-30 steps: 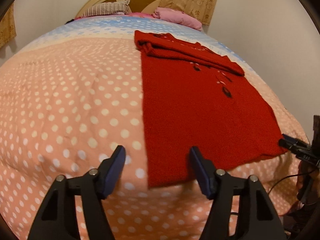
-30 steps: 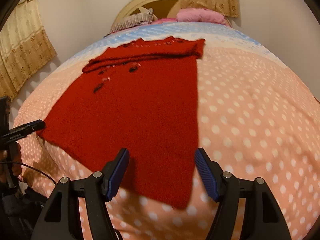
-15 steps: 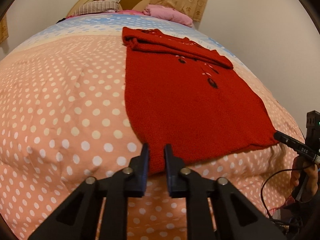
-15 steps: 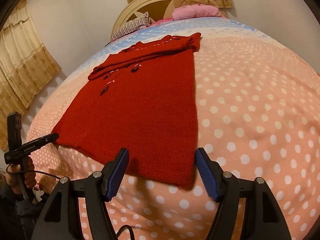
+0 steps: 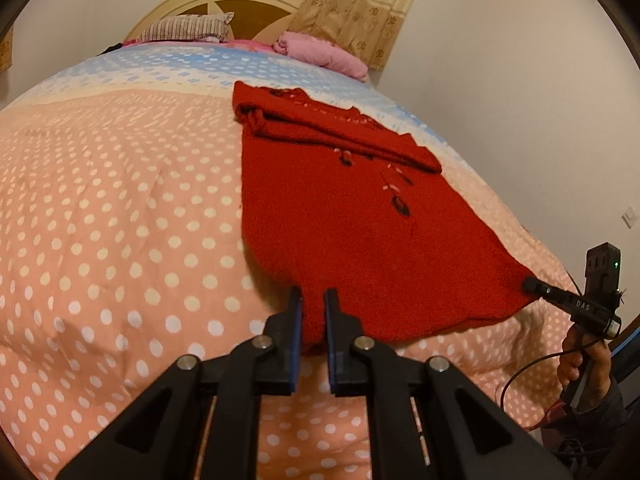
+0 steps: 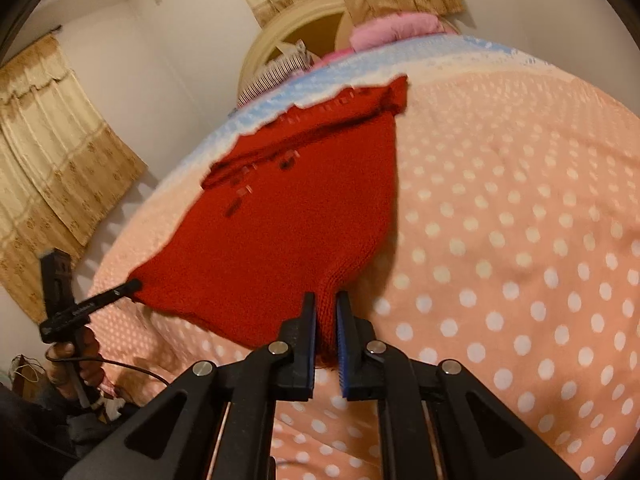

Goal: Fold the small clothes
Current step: 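Close the left tool on the cardigan hem while the right tool grasps beside it, then lift the hem with both tools, fold it over toward the collar, open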

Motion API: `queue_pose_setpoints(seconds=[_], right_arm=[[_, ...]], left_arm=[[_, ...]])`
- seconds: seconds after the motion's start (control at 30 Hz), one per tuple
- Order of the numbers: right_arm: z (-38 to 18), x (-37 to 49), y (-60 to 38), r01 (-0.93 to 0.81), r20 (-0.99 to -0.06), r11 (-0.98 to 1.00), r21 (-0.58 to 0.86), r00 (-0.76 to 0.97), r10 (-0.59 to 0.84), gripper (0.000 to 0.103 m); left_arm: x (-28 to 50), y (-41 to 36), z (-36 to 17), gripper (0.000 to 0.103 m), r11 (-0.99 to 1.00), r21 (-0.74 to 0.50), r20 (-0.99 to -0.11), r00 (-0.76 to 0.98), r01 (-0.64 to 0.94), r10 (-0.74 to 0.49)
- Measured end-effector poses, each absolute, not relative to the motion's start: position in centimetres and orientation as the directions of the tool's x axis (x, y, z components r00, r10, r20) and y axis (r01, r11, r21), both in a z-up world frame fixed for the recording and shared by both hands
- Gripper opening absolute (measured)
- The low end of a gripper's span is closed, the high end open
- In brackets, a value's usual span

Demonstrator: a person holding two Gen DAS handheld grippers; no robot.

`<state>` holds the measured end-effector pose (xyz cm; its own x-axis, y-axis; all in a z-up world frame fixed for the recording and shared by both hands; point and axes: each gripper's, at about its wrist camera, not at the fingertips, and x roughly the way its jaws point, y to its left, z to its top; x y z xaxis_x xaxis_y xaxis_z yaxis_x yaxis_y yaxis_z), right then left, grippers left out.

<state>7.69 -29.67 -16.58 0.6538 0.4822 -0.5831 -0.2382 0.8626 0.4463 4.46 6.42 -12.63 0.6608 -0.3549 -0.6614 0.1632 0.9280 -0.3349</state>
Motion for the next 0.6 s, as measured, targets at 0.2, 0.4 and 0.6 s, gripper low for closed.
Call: queue_pose_setpoints(seconds=[0.2,0.4,0.6], right_arm=[[-14.8,8.7,-30.6,-0.212,-0.525,0.85,0.482,0.707,0.474,0.008],[-12.0,9.8,-30.2,-0.246,-0.469,0.841,0.482,0.738,0.485,0.008],[-9.6,11.1,-30.0,-0.279,-0.415,0.828,0.486,0.76,0.499,0.008]], left_arm=[[6.3,6.9,-11.4,0.008,0.929,-0.328,-0.64,0.682,0.172,-0.352],[8.2,7.4,-9.6,0.006,0.914,-0.359,-0.606,0.698,0.188,-0.382],[9.3,8.1,-9.0,0.006,0.885,-0.421,-0.572,0.699,0.199,-0.429]])
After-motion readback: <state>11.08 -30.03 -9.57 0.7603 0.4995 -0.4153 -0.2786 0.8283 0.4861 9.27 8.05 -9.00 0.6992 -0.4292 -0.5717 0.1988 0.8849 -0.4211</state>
